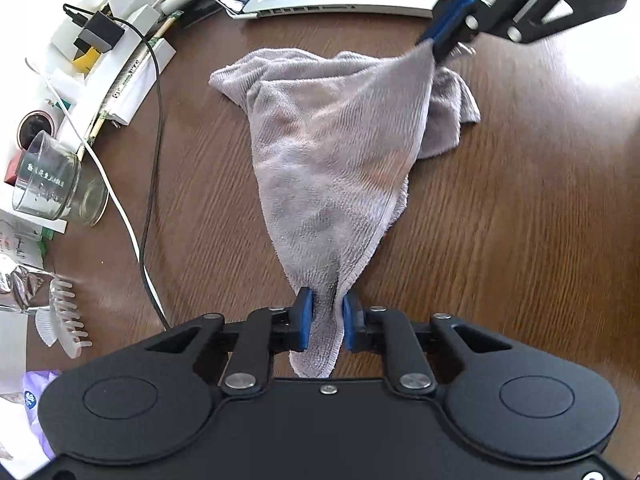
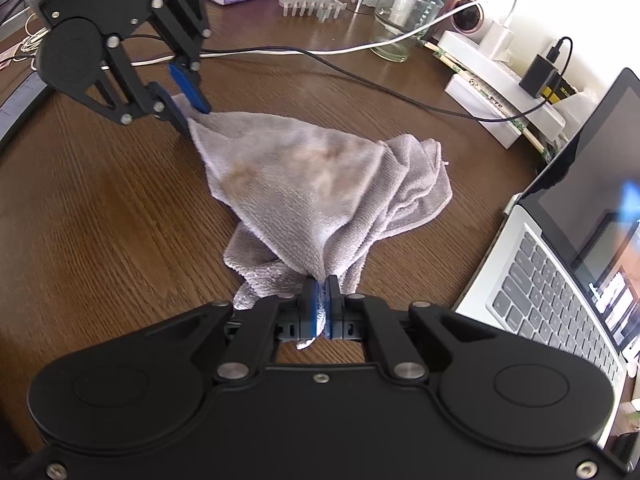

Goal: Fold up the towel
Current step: 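Lift the towel by two corners with both grippers, pulling them apart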

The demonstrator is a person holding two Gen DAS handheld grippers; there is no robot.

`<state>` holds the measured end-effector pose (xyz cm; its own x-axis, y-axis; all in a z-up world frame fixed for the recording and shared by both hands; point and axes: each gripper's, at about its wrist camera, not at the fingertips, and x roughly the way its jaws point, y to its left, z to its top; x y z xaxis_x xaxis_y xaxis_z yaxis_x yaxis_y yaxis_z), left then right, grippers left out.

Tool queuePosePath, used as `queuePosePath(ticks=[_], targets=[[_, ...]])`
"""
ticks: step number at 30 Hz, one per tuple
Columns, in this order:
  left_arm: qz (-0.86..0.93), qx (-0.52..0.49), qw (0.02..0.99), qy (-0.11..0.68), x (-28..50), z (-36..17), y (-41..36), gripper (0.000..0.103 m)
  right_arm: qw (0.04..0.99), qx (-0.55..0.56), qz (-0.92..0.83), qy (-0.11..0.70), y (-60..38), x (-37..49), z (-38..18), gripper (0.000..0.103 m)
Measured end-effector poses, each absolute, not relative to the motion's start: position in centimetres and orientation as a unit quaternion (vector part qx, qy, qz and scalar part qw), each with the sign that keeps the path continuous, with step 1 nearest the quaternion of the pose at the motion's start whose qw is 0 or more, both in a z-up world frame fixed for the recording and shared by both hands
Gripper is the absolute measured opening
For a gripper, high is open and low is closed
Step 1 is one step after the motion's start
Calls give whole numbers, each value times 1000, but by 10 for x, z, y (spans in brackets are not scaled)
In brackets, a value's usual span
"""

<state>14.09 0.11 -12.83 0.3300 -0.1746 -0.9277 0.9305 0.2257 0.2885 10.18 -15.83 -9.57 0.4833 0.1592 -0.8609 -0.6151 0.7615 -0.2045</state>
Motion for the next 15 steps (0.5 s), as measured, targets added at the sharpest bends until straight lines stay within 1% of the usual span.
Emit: queuePosePath(ticks=[4, 5, 10, 15], targets=[[-415, 473, 664, 404, 138, -126, 4, 16, 823, -261, 235, 447, -160, 100, -94, 4], [-417, 472, 664, 403, 137, -123, 5, 12, 823, -263, 235, 445, -161, 99, -93, 4], [-419, 480, 661, 396, 132, -118, 8, 5, 824, -268, 236, 441, -161, 98, -91, 4], [-417, 479, 668, 388, 132, -121, 9, 2, 828, -264, 237, 435, -161, 97, -87, 4]])
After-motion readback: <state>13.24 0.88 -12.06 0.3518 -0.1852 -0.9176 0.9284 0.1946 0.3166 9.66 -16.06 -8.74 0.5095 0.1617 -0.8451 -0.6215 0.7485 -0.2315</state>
